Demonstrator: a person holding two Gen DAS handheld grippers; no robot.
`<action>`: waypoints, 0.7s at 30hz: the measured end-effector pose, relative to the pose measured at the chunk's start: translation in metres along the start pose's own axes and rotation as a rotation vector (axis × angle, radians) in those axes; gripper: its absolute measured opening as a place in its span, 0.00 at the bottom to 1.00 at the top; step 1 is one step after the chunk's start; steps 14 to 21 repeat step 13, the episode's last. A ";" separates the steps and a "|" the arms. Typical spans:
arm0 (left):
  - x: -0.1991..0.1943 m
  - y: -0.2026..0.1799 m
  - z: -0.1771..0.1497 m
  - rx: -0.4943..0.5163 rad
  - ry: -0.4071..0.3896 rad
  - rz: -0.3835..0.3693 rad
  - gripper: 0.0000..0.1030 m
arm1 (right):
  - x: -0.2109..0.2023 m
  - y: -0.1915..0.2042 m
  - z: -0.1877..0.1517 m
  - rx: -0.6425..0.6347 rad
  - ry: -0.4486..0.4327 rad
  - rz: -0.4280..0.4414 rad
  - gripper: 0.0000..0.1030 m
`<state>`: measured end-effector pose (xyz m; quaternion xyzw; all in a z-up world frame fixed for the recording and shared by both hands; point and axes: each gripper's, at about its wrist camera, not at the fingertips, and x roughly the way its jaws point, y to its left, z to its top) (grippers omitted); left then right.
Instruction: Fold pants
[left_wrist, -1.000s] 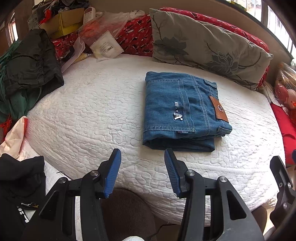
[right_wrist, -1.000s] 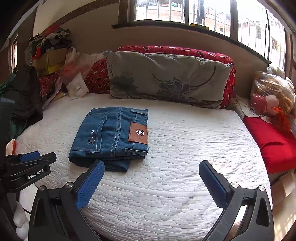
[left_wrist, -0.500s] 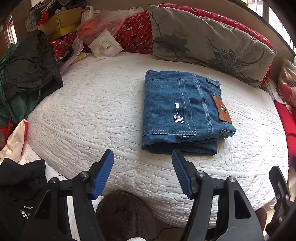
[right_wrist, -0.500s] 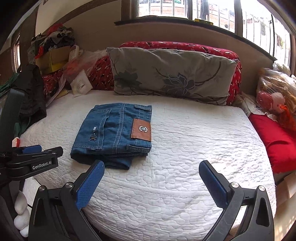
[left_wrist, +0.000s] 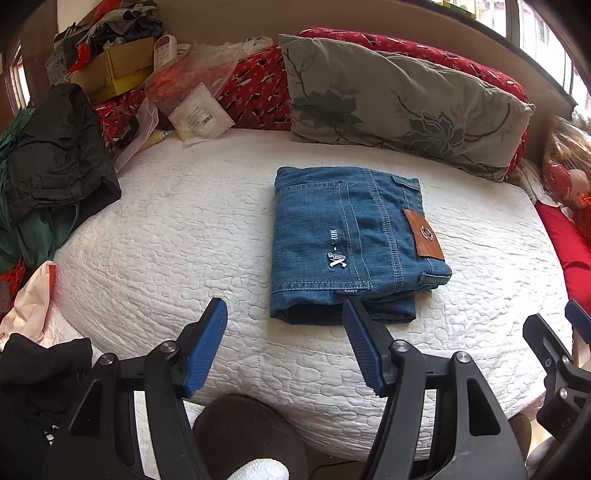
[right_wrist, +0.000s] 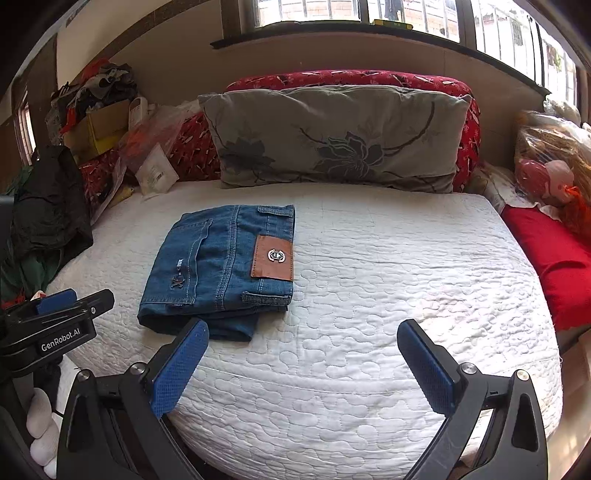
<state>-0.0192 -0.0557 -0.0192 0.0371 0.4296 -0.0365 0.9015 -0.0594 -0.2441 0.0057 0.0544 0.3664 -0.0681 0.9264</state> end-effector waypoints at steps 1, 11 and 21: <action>0.000 -0.001 0.000 0.000 -0.002 -0.001 0.63 | -0.001 0.001 0.000 -0.004 -0.004 -0.003 1.00; -0.004 -0.012 0.001 0.003 0.018 -0.074 0.63 | 0.007 -0.003 -0.003 -0.004 0.037 -0.008 1.00; -0.007 -0.015 0.001 0.022 0.008 -0.065 0.63 | 0.007 -0.007 -0.005 0.008 0.041 -0.012 1.00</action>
